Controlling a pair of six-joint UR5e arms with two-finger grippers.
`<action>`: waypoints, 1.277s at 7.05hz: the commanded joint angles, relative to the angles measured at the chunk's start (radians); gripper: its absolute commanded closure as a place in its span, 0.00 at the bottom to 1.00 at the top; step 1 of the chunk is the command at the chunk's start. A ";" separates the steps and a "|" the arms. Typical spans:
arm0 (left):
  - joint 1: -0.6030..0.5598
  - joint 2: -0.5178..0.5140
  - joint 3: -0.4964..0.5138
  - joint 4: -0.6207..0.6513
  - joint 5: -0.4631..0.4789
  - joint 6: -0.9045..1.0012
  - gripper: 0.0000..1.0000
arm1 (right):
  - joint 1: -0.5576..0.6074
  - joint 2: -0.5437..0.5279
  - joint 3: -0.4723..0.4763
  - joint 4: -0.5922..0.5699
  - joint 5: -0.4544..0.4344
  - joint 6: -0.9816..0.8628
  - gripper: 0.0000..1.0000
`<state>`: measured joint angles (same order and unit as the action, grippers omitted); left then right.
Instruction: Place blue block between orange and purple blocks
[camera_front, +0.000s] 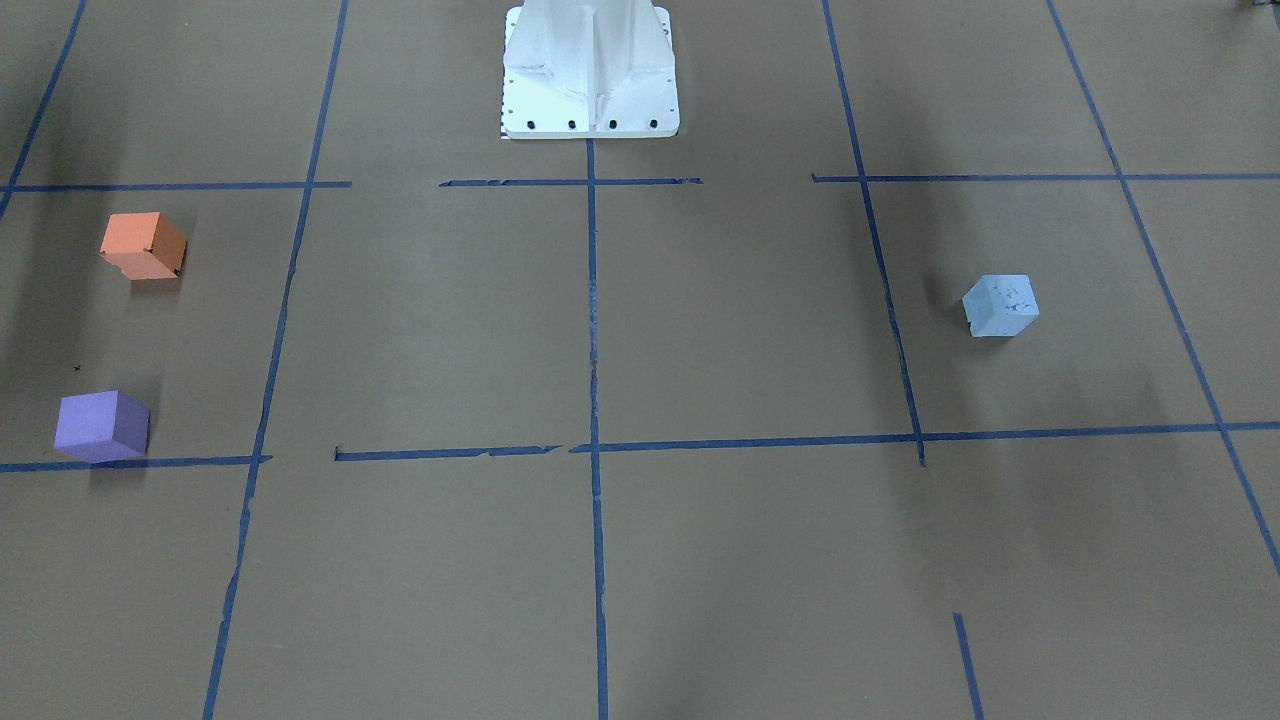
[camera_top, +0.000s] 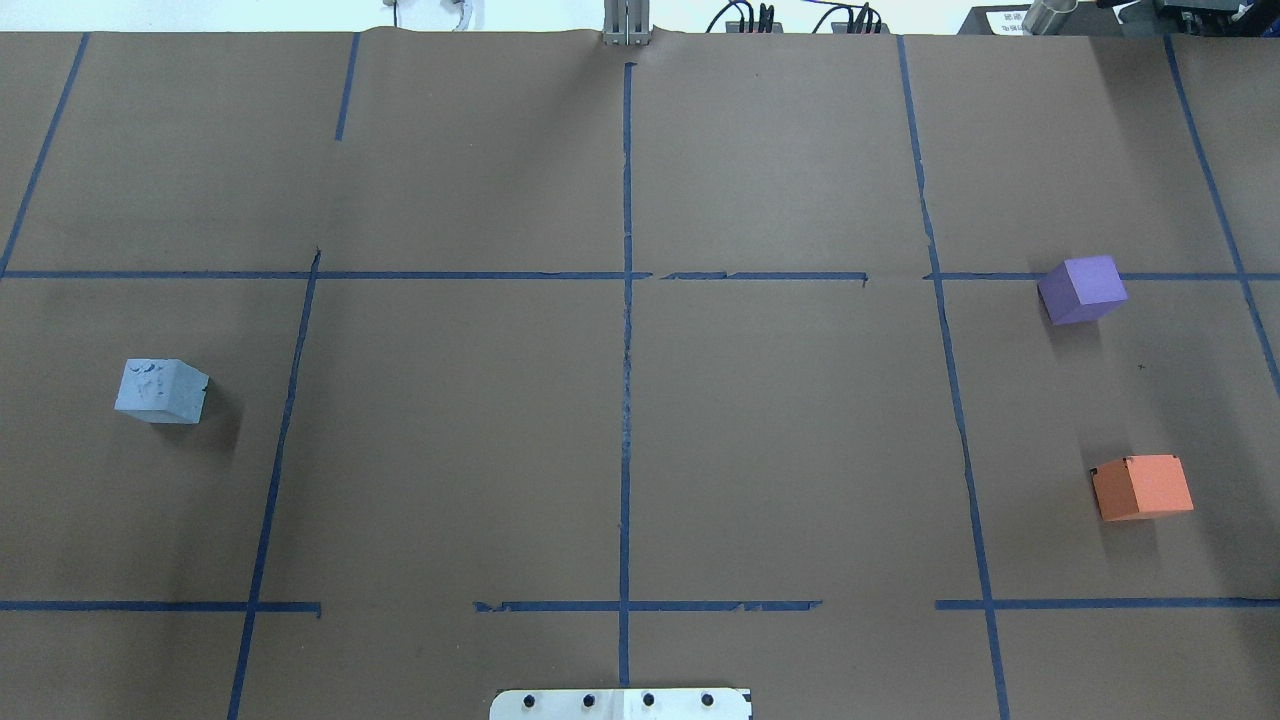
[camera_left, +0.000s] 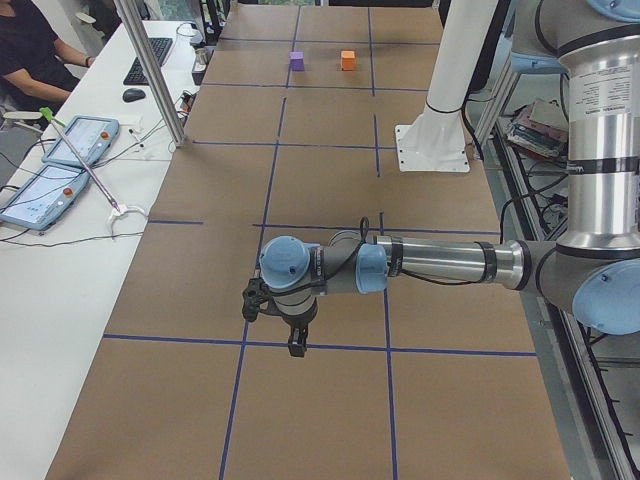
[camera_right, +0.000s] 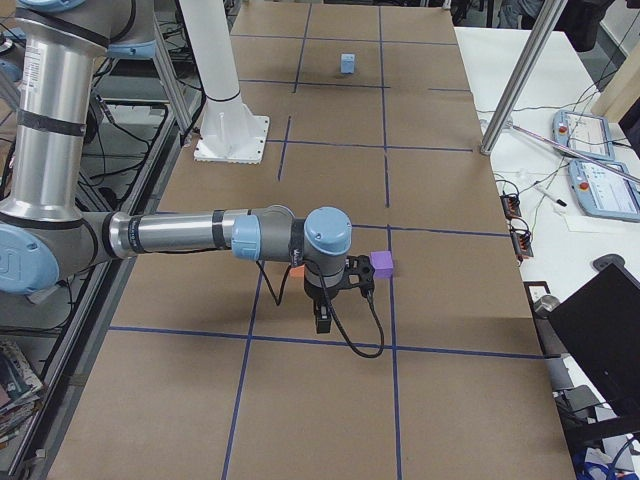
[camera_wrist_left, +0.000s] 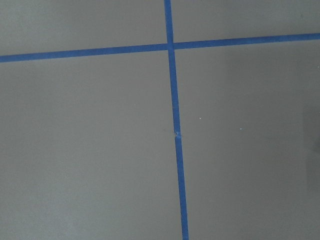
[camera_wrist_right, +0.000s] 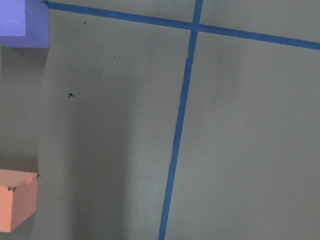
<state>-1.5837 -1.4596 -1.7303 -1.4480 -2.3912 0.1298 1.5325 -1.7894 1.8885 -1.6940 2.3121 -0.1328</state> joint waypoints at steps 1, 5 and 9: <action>0.011 -0.010 -0.015 -0.024 0.001 -0.006 0.00 | -0.002 -0.002 -0.002 -0.003 0.001 0.005 0.00; 0.011 -0.004 -0.008 -0.025 0.003 -0.009 0.00 | -0.002 -0.002 0.004 -0.001 0.009 0.010 0.00; 0.013 -0.008 -0.020 -0.023 0.003 -0.006 0.00 | -0.002 -0.002 0.000 -0.003 0.009 0.010 0.00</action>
<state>-1.5709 -1.4697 -1.7500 -1.4715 -2.3875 0.1241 1.5309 -1.7917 1.8905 -1.6954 2.3209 -0.1231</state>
